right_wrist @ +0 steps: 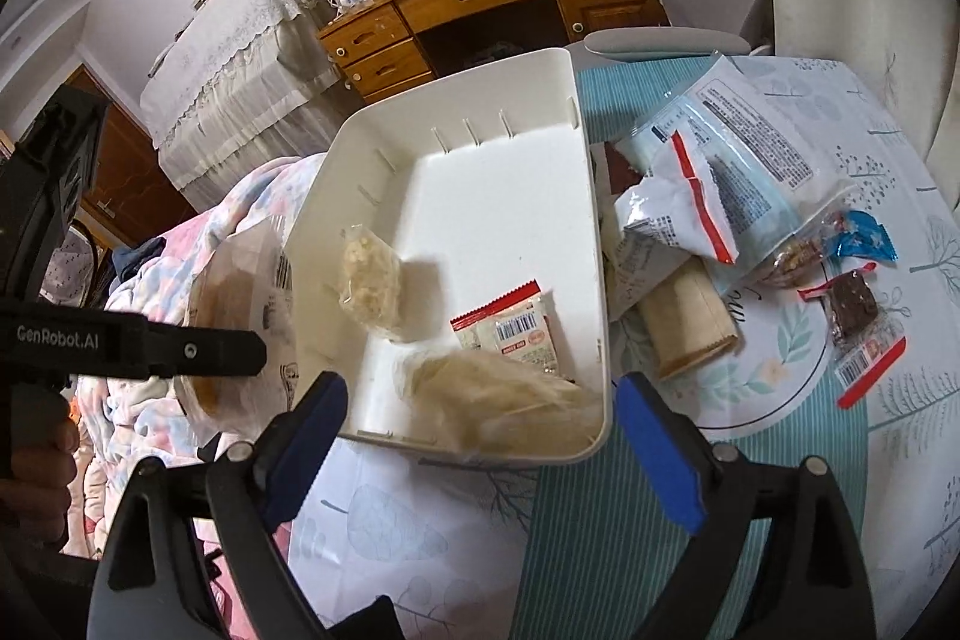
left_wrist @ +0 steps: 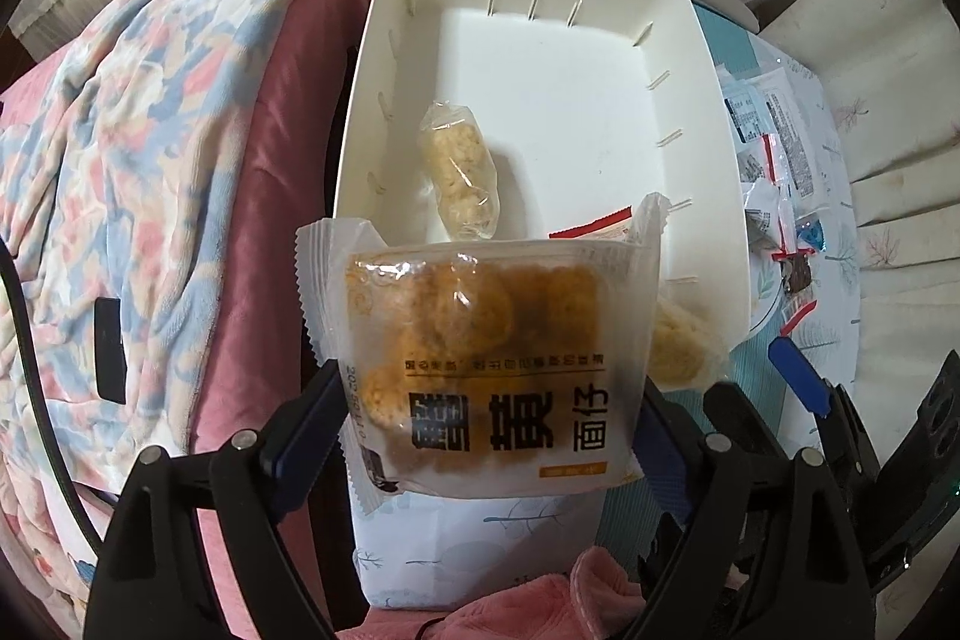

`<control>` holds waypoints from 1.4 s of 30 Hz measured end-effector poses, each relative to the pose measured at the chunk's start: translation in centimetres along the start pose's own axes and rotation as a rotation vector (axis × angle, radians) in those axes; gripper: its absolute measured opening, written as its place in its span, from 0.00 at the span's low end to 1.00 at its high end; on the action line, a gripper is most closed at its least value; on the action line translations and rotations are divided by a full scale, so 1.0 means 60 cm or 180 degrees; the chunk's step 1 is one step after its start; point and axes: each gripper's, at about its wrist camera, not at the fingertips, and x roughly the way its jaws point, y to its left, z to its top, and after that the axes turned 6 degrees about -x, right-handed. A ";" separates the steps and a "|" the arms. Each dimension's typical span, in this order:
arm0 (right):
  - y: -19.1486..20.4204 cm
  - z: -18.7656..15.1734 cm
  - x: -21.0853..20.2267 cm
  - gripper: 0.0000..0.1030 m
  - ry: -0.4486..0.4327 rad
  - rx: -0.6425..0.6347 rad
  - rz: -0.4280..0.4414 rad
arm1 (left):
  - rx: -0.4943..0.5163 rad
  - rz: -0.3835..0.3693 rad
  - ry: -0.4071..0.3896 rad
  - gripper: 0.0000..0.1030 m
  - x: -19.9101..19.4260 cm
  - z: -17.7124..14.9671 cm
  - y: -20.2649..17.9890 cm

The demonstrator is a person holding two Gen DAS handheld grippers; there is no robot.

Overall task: Organize snacks
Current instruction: 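Carry both bags over the white tray and release them inside, then move both tools back toward the remaining snacks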

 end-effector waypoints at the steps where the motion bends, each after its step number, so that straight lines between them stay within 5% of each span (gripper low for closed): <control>1: 0.000 -0.001 -0.002 0.89 -0.0001 -0.0007 -0.0004 | -0.0009 -0.0009 0.0000 0.85 0.000 -0.001 0.000; 15: -0.033 -0.026 -0.032 0.89 -0.0015 0.0082 -0.0072 | 0.0124 -0.0101 -0.0277 0.97 -0.021 0.008 -0.022; 42: -0.196 -0.078 -0.083 0.89 0.0244 0.0484 -0.0756 | 0.1396 -0.0271 -0.0310 0.97 -0.004 0.015 -0.236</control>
